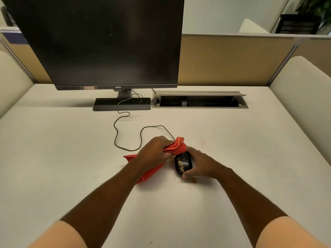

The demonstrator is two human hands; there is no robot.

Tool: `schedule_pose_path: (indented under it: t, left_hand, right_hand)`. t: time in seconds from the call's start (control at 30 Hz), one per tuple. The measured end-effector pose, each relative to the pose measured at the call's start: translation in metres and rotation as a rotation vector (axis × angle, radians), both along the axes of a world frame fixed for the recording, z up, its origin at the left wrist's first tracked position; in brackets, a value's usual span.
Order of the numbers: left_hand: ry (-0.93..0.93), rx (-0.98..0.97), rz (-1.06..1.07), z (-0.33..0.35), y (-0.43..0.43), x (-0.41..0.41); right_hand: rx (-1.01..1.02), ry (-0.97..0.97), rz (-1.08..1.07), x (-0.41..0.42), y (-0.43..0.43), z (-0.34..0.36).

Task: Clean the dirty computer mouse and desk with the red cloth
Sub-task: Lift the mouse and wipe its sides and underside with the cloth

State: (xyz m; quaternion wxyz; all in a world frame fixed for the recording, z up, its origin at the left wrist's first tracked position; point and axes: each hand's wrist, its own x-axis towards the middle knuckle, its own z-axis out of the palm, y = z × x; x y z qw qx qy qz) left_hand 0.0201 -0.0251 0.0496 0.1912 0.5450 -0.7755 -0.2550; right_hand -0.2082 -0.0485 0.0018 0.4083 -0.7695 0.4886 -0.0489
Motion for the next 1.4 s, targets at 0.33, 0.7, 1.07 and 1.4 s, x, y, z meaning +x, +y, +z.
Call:
schedule_pose_path:
  t: [0.33, 0.7, 1.07, 1.4]
  left_hand:
    - [-0.096, -0.009, -0.016, -0.018, 0.014, -0.018]
    - [-0.209, -0.015, -0.108, -0.008, 0.026, 0.015]
    - [-0.256, -0.035, -0.198, -0.01, 0.012, -0.026]
    - [-0.48, -0.073, -0.284, -0.023, 0.023, -0.003]
  right_hand:
    - [0.014, -0.013, 0.001, 0.001, 0.0, 0.002]
    - [0.006, 0.05, -0.017, -0.002, 0.0, -0.002]
    - [0.065, -0.044, -0.019, -0.002, -0.002, 0.003]
    - [0.023, -0.009, -0.015, 0.0, 0.001, 0.003]
